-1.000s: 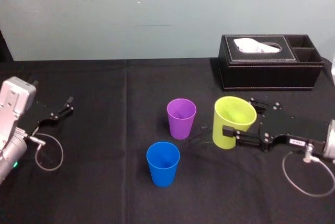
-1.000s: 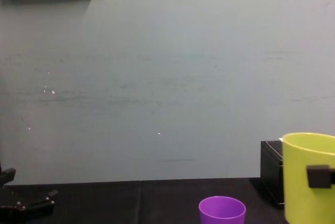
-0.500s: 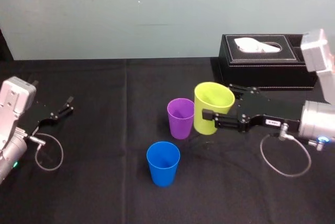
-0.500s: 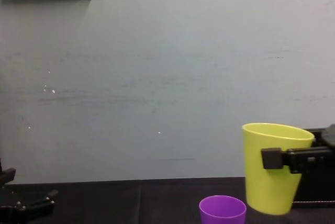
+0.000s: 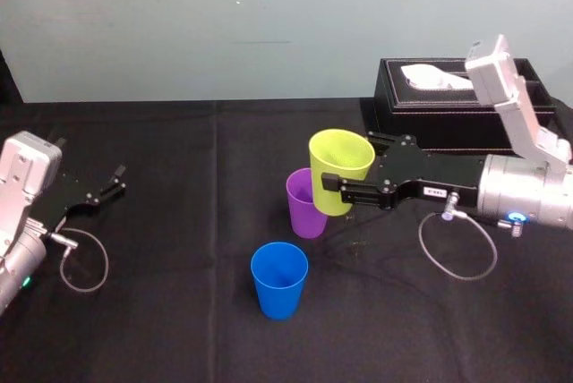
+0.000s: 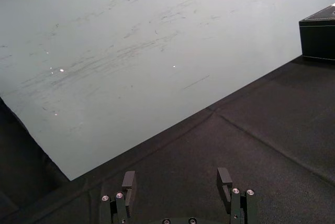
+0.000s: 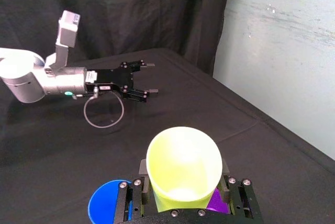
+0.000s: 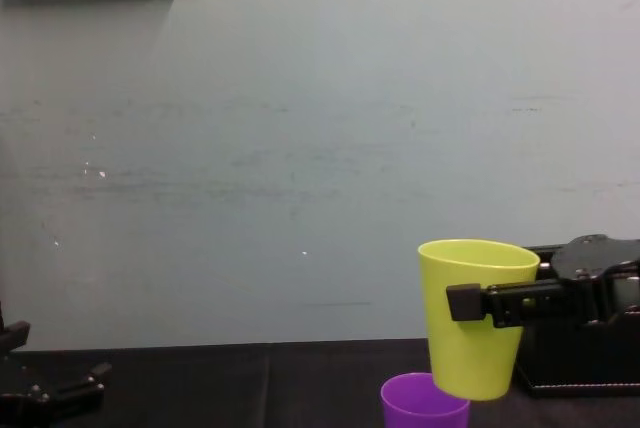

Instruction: Stack the three plastic cups sequentially using one hand.

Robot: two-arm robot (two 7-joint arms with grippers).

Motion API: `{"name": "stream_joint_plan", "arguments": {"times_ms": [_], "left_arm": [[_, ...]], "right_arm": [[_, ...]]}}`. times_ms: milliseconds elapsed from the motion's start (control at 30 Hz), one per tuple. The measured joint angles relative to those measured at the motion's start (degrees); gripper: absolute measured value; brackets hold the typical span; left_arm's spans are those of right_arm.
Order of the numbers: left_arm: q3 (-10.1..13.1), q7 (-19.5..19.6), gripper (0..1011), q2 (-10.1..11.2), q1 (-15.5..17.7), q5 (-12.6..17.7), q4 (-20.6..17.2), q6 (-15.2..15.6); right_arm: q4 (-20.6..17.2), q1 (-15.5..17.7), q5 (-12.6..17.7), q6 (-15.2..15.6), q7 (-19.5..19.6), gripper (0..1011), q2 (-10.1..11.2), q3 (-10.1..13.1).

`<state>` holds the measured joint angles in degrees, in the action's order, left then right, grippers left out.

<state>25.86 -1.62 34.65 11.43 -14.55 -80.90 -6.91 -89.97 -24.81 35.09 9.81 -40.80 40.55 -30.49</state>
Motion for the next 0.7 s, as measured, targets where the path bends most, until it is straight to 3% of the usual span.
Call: {"name": "stream_joint_plan", "arguments": {"times_ms": [267, 700], "left_arm": [[0.00, 0.00, 1011, 0.00, 0.00, 0.00, 0.00, 0.00], [0.00, 0.00, 1011, 0.00, 0.00, 0.00, 0.00, 0.00]], "right_arm": [[3.60, -2.90, -1.40, 0.39, 0.52, 735, -2.15, -2.13], [8.35, -6.21, -3.06, 0.21, 0.08, 735, -4.39, -3.76]]}}
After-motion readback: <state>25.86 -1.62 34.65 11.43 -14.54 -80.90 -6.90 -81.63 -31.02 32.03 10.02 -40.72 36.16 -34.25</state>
